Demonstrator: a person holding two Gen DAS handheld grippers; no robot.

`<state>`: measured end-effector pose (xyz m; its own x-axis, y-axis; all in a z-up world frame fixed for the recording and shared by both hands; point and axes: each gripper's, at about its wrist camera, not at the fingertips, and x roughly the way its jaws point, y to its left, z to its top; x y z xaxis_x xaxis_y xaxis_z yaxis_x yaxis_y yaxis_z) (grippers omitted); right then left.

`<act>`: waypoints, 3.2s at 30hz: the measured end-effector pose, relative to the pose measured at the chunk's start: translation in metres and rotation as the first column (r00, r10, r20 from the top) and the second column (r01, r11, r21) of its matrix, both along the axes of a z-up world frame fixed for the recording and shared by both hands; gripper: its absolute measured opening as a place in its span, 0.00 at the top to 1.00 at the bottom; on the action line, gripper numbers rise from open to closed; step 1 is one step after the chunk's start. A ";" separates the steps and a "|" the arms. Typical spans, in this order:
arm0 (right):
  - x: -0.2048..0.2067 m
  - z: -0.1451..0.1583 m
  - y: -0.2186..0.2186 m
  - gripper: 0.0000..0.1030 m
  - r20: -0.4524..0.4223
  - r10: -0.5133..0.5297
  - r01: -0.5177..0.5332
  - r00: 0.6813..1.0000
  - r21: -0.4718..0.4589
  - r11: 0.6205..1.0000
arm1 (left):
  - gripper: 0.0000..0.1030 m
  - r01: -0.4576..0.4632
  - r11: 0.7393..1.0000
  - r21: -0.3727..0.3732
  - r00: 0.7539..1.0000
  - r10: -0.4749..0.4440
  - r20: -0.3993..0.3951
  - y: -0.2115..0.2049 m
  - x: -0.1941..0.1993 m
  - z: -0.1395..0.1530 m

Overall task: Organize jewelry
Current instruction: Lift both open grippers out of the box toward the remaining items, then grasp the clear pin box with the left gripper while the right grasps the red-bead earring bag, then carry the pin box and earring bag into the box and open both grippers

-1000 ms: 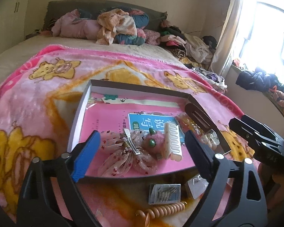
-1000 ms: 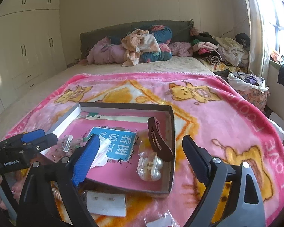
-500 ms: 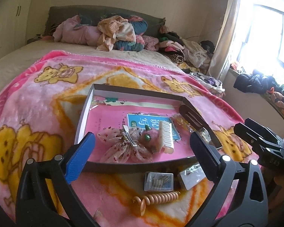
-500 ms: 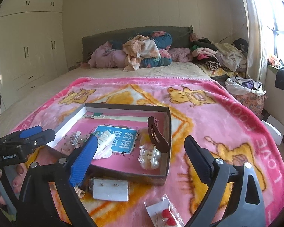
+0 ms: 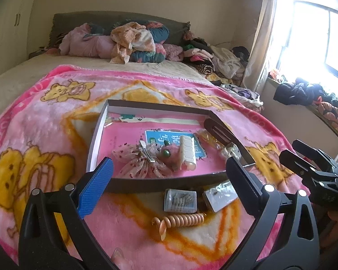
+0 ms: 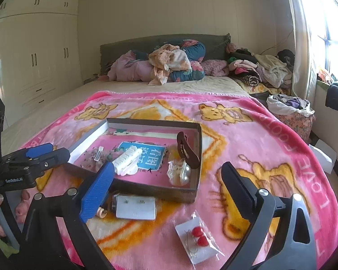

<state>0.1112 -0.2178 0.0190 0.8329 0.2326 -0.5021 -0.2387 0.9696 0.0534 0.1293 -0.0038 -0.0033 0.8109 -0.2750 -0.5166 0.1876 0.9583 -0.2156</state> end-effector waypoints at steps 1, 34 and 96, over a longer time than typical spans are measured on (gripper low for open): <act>-0.003 -0.001 0.000 0.10 -0.002 0.000 0.000 1.000 -0.001 1.000 | 0.11 0.002 1.000 0.003 1.000 -0.002 0.000 -0.001 -0.001 0.000; -0.035 -0.052 -0.023 0.10 -0.113 -0.057 0.056 0.992 -0.014 0.998 | 0.11 0.096 0.989 0.109 0.992 -0.086 -0.093 -0.030 -0.010 -0.042; -0.009 -0.060 -0.007 0.67 -0.222 0.053 -0.035 0.974 0.084 0.996 | 0.64 0.109 0.991 0.072 0.986 -0.099 -0.133 -0.027 0.018 -0.040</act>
